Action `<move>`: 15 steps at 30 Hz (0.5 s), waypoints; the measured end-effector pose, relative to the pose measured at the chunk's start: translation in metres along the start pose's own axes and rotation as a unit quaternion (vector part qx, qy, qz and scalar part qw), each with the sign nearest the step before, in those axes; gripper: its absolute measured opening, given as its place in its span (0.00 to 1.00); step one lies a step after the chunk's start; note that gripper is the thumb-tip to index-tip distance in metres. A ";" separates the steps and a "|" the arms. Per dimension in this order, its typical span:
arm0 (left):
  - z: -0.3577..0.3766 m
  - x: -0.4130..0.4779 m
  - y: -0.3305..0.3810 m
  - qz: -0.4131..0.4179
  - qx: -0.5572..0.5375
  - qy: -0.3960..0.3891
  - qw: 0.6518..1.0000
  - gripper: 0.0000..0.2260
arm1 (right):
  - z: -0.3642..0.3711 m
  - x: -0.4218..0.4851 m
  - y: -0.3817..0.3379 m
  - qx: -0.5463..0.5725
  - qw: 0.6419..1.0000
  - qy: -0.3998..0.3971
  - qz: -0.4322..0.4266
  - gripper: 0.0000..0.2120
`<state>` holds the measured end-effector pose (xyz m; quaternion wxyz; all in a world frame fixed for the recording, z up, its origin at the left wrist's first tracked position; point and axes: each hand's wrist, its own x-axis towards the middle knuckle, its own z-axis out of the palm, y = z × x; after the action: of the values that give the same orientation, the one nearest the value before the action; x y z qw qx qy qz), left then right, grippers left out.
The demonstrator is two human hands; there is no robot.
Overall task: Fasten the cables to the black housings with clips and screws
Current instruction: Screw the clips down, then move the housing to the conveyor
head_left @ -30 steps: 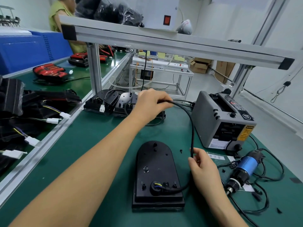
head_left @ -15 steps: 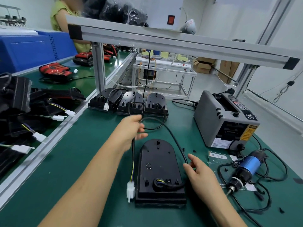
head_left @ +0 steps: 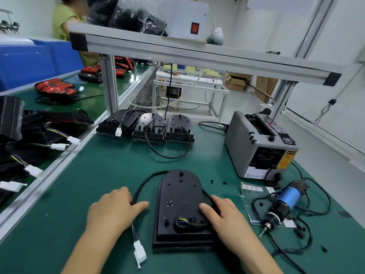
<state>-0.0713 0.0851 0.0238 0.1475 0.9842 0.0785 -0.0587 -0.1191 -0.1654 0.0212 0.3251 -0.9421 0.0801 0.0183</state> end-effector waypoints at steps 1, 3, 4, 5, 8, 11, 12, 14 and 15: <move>0.001 -0.004 0.004 0.014 -0.013 -0.011 1.000 0.18 | 0.000 0.000 -0.001 0.003 1.000 -0.007 -0.001 0.28; 0.006 -0.013 0.013 0.045 -0.044 -0.007 0.998 0.13 | -0.001 0.000 -0.003 0.007 1.000 -0.015 0.003 0.27; 0.009 -0.018 0.017 0.058 -0.060 0.006 0.996 0.11 | -0.001 0.000 -0.004 0.007 1.000 -0.017 0.005 0.26; 0.012 -0.022 0.019 0.069 -0.080 0.018 0.994 0.09 | -0.001 0.000 -0.006 0.006 1.000 -0.019 0.006 0.25; 0.019 -0.031 0.024 0.095 -0.137 0.014 0.986 0.11 | 0.003 -0.001 -0.010 0.013 1.000 -0.028 -0.007 0.19; 0.022 -0.045 0.031 0.095 -0.209 -0.020 0.973 0.17 | 0.008 -0.003 -0.012 0.031 0.999 -0.025 -0.010 0.14; 0.022 -0.051 0.033 0.086 -0.245 -0.033 0.965 0.20 | 0.009 -0.003 -0.012 0.039 0.999 -0.021 -0.009 0.14; 0.022 -0.062 0.036 0.067 -0.318 -0.059 0.944 0.24 | 0.010 -0.002 -0.012 0.054 0.998 -0.018 -0.003 0.15; 0.021 -0.066 0.037 0.057 -0.359 -0.072 0.929 0.24 | 0.011 -0.002 -0.012 0.073 0.997 -0.018 -0.001 0.14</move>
<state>-0.1318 0.0348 0.0230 0.4994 0.8614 0.0276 -0.0886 -0.1186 -0.1494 0.0198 0.3940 -0.9156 0.0745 0.0287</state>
